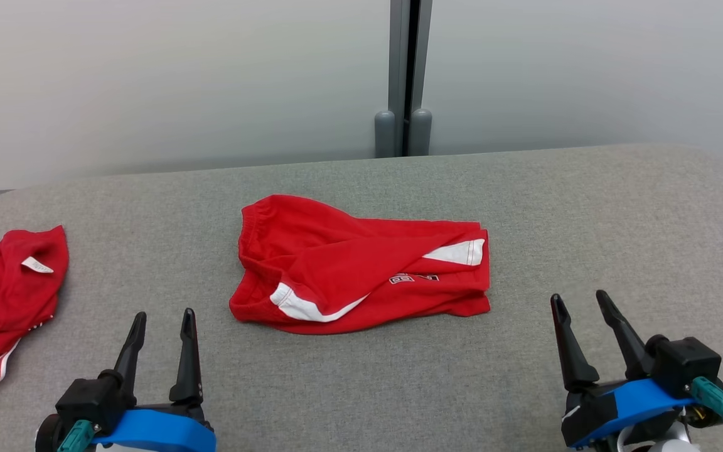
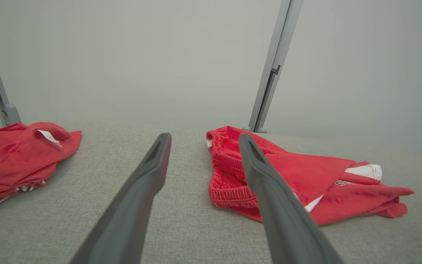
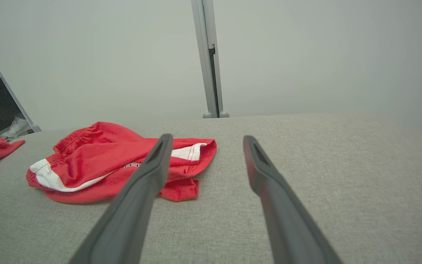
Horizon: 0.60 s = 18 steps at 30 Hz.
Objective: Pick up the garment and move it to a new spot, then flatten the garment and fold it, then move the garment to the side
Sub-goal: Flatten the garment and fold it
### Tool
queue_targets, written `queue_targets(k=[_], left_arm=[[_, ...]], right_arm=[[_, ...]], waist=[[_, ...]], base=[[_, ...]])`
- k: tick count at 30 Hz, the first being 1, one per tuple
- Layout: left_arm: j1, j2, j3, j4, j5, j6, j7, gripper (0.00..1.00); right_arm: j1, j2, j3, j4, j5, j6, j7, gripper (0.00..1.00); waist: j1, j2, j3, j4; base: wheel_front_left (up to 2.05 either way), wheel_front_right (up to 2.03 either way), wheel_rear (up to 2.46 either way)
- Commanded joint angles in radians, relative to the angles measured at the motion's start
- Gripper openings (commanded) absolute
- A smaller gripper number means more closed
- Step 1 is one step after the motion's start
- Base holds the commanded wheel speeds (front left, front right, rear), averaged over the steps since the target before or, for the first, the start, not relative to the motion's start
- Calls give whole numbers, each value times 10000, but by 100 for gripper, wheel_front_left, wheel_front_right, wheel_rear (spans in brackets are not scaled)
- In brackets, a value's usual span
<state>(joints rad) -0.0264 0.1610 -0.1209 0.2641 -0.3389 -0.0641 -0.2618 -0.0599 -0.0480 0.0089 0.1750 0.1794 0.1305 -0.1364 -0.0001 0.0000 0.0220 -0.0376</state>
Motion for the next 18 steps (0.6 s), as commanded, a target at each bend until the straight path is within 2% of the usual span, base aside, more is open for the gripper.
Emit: queue_targets(k=[1,7,12,15,18], left_arm=[[28,10,35,42,80,-54,-46,100],[-239,68,-10,148,210,-187,-46,100],[-837,90,-484,512,364,-349,244,100],[-1492,108,-1062,977,342,-502,1139,100],[-2465,271,-1864,1587,185,-613,2706,100]], right_arm=[[110,-44,62,-44,124,5,-2,100],[89,-44,153,-79,169,5,-33,100],[-86,-44,210,-87,180,5,-68,100],[-195,-44,276,-43,182,5,-103,100],[-412,-44,470,36,249,5,-167,100]], waist=[[1,0,0,-3],[1,0,128,-2],[1,0,376,57],[1,0,542,75],[1,0,785,-2]], base=[[0,0,0],[0,0,0],[0,0,0],[0,0,0],[0,0,0]])
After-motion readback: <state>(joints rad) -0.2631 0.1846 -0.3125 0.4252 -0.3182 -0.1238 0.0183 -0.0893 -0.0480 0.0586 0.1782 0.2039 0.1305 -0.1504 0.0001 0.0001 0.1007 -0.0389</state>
